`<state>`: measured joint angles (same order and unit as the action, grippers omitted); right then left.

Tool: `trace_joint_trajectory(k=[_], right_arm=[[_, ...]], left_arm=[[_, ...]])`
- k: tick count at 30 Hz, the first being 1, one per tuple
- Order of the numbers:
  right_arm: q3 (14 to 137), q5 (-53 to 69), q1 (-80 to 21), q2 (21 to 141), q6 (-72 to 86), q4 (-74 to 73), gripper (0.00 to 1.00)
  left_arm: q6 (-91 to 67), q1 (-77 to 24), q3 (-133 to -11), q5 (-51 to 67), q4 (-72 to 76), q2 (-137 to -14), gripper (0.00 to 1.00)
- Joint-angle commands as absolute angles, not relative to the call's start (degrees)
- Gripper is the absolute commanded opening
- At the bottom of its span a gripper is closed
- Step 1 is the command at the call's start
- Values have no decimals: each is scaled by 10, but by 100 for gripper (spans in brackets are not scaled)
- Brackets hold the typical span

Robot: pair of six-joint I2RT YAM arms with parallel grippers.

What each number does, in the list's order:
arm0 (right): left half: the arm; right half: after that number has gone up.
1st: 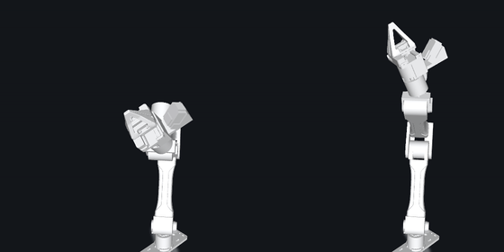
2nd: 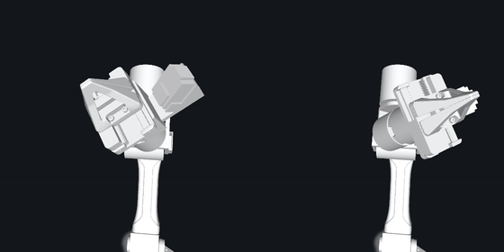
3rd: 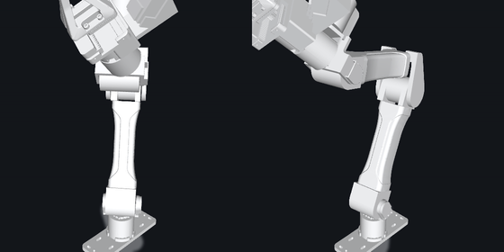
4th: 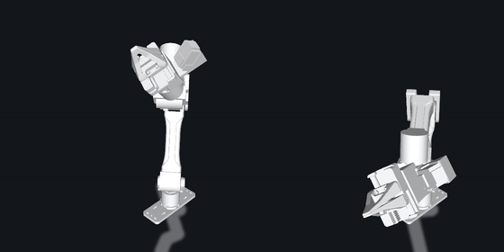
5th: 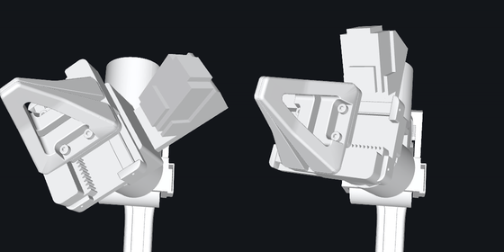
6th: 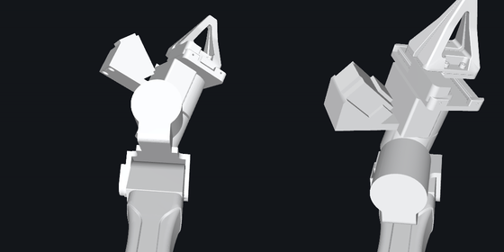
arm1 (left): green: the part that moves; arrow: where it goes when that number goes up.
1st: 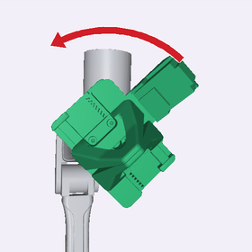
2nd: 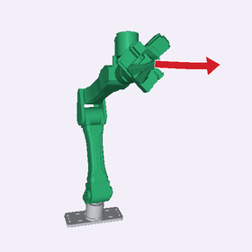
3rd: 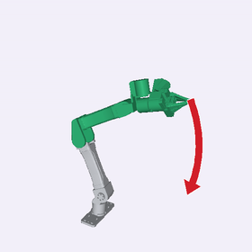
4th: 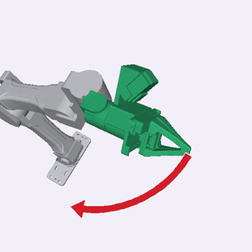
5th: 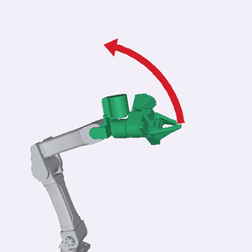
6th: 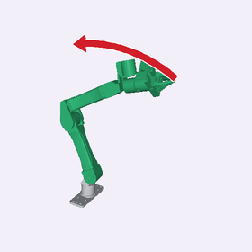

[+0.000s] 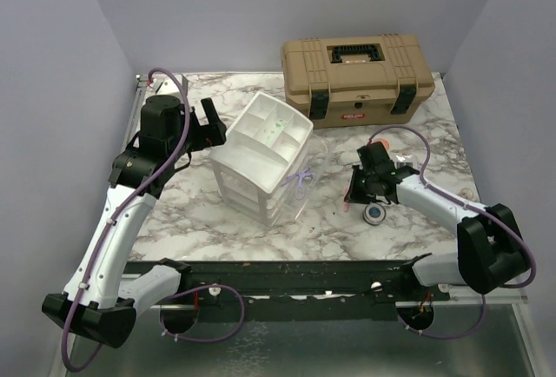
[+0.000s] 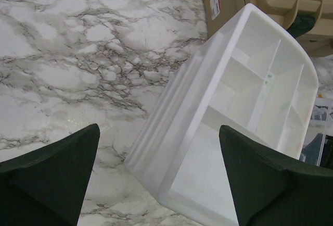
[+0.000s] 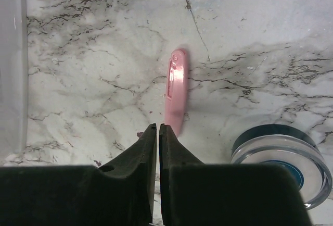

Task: Organize the makeup
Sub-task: Pick up the makeup tool from the center of the board.

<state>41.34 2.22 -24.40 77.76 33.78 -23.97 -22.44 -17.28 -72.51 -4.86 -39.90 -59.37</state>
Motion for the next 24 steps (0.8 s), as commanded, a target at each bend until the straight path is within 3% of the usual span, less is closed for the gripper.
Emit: trace_joint_trajectory(k=[1,8,14,24], right_arm=[[429,34,-247,770,333,-264,12],[449,-10,-248,804,324,-315,47],[459,-10,-258,824,320,-311,47],[487,-108,-301,877,357,-349,37]], left_arm=[[-214,-174,-745,-25,-386,-602,99],[-208,-174,-748,-28,-384,-605,99],[-207,-174,-739,-31,-383,-601,99],[-202,-174,-738,-38,-383,-594,99]])
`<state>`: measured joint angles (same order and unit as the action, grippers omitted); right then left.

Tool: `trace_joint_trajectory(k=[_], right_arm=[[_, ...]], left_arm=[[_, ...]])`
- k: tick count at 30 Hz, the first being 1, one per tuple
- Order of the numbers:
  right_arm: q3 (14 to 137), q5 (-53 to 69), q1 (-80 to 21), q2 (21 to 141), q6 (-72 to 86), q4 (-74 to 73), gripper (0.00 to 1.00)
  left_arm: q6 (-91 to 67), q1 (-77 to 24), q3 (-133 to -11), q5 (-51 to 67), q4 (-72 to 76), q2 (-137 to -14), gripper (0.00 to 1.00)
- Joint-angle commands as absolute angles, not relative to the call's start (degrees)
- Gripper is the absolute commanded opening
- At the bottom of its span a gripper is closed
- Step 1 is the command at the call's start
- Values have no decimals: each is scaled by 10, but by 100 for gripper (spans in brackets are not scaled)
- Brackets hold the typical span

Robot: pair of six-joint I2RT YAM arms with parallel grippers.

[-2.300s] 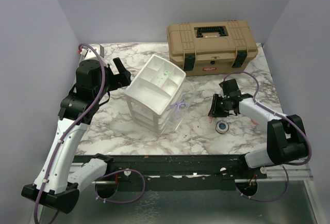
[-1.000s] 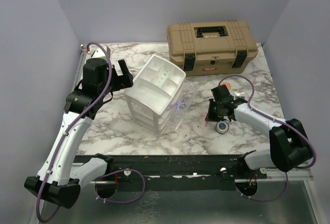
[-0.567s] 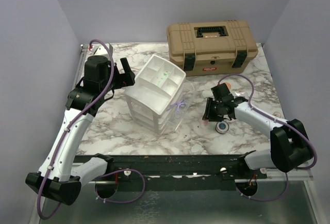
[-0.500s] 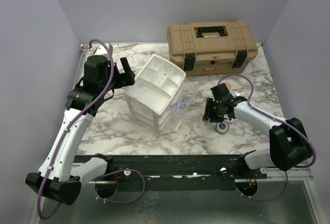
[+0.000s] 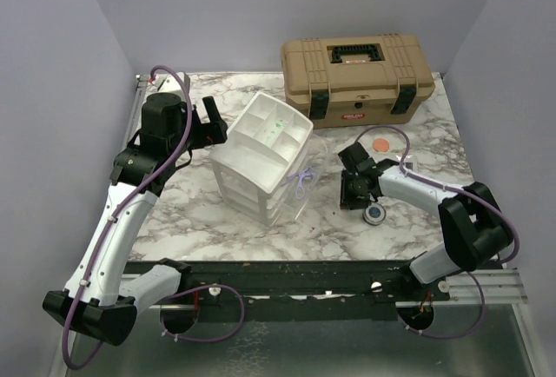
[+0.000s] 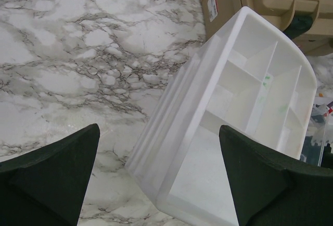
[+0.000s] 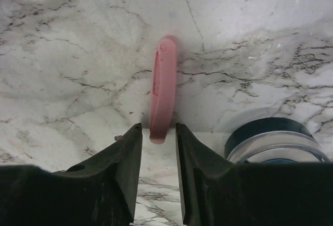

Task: Organize the makeup
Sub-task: Pick up the makeup tool from the center of the board.

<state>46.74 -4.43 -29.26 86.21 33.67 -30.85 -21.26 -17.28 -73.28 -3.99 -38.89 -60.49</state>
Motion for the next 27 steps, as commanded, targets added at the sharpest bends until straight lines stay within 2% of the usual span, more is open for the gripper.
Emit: trace_joint_trajectory(k=[1,14,21,25,26,27], right_arm=[[486,-118,-303,879,357,-351,35],[461,-120,-319,882,359,-314,14],[448,-152,-320,751,367,-294,11],[460,-133,-320,729,374,-312,11],[463,-133,-320,724,379,-319,10],[467,-145,-321,710,392,-332,3]], left_arm=[[-202,-174,-737,-40,-383,-592,99],[-208,-174,-757,-63,-377,-602,99],[-213,-174,-759,-71,-368,-601,99],[-214,-173,-757,-62,-366,-605,99],[-216,-173,-755,-61,-366,-605,99],[-217,-174,-752,-59,-365,-603,99]])
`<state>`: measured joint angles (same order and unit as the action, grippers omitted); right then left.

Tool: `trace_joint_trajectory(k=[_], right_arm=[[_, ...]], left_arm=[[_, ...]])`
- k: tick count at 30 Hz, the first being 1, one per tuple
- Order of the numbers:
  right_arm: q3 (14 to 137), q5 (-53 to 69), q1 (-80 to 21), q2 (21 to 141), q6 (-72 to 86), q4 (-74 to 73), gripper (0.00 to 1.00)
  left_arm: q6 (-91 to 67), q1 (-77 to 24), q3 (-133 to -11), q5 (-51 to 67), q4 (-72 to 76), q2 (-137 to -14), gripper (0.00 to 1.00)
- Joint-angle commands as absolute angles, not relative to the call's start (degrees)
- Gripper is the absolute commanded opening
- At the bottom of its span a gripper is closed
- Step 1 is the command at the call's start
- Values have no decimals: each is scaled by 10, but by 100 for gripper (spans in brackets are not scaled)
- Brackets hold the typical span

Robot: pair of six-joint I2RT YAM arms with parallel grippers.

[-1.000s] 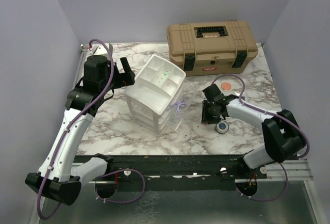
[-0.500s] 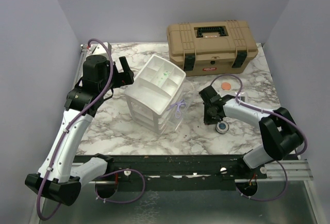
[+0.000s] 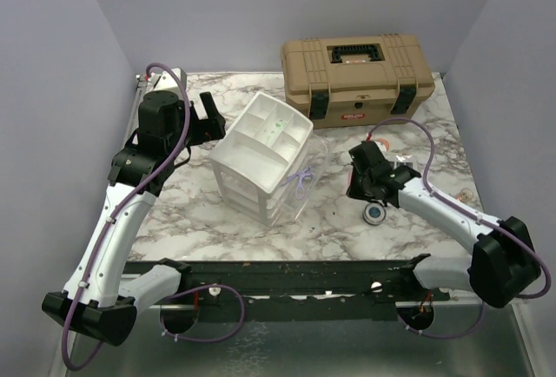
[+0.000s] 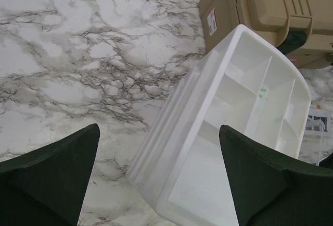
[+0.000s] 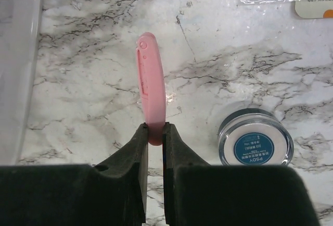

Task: Organize the makeup
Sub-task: Pick up the makeup tool from the center of the board, then place the makeup tool in the drawer.

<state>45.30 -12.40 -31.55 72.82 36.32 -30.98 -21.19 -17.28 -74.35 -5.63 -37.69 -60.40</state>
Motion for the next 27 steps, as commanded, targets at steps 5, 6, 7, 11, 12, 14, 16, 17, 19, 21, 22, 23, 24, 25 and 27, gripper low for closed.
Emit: trace_joint_trajectory(k=[5,6,7,11,12,14,16,17,19,21,22,23,24,25,27], right_arm=[[470,-158,-344,601,415,-316,4],[478,-151,-344,591,411,-315,4],[491,-140,-344,586,406,-316,4],[541,-86,-344,592,399,-317,4],[545,-69,-344,592,401,-309,4],[549,-29,-344,589,408,-284,5],[554,22,-344,594,418,-260,5],[556,46,-344,599,424,-249,5],[557,85,-344,607,436,-227,5],[554,110,-344,611,448,-208,6],[553,117,-344,613,452,-202,6],[553,120,-344,616,455,-201,6],[555,125,-344,620,456,-200,6],[556,132,-344,624,459,-196,6],[552,147,-345,627,465,-177,7]], left_arm=[[-222,-173,-748,-49,-360,-600,99],[-222,-173,-749,-45,-358,-601,99],[-222,-173,-750,-39,-356,-602,99],[-223,-173,-746,-24,-349,-604,99],[-224,-173,-745,-23,-349,-603,99],[-222,-174,-742,-17,-349,-601,99],[-219,-173,-741,-7,-349,-601,99],[-217,-174,-741,-1,-349,-602,99],[-217,-173,-741,16,-349,-604,99],[-220,-174,-741,22,-349,-605,99],[-219,-174,-741,23,-349,-605,99],[-218,-173,-741,25,-349,-606,99],[-217,-174,-740,29,-349,-607,99],[-216,-173,-739,32,-349,-608,99],[-216,-174,-734,35,-350,-608,99]])
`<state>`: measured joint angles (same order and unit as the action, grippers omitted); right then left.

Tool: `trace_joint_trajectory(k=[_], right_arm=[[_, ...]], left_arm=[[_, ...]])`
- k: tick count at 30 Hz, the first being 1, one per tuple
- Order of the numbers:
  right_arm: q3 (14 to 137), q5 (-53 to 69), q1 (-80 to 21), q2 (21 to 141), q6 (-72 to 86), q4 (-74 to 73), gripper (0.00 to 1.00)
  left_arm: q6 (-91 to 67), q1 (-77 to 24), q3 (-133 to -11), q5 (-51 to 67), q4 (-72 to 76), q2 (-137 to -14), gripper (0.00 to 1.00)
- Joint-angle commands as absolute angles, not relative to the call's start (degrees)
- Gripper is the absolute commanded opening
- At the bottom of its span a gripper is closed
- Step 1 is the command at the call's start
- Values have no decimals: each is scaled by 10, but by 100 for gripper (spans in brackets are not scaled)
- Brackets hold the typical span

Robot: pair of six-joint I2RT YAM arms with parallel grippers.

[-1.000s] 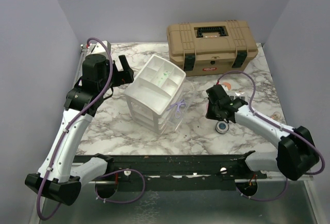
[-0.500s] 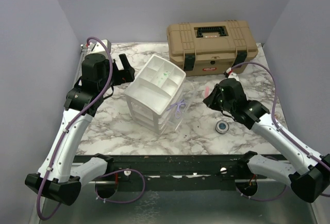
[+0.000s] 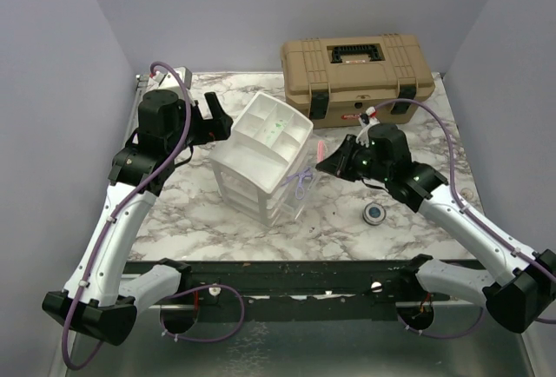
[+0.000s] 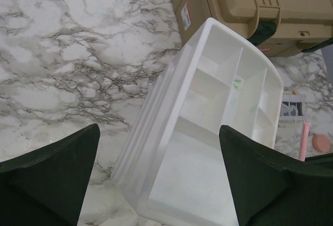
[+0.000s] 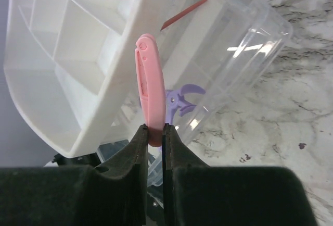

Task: Organize the makeup
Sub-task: Place the makeup tool in the drawer.

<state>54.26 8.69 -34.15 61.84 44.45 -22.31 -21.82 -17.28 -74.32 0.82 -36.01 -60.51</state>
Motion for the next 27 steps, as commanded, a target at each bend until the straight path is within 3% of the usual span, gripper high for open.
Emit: trace_joint_trajectory(k=[1,20,24,27], right_arm=[[552,151,-345,630,468,-171,7],[584,181,-345,690,446,-203,12],[588,184,-345,694,442,-209,18],[584,190,-345,693,444,-204,28]], left_arm=[[-217,-173,-731,35,-350,-609,99],[-210,-174,-737,21,-355,-620,99],[-211,-174,-738,32,-357,-627,99],[-210,-173,-739,29,-357,-626,99]])
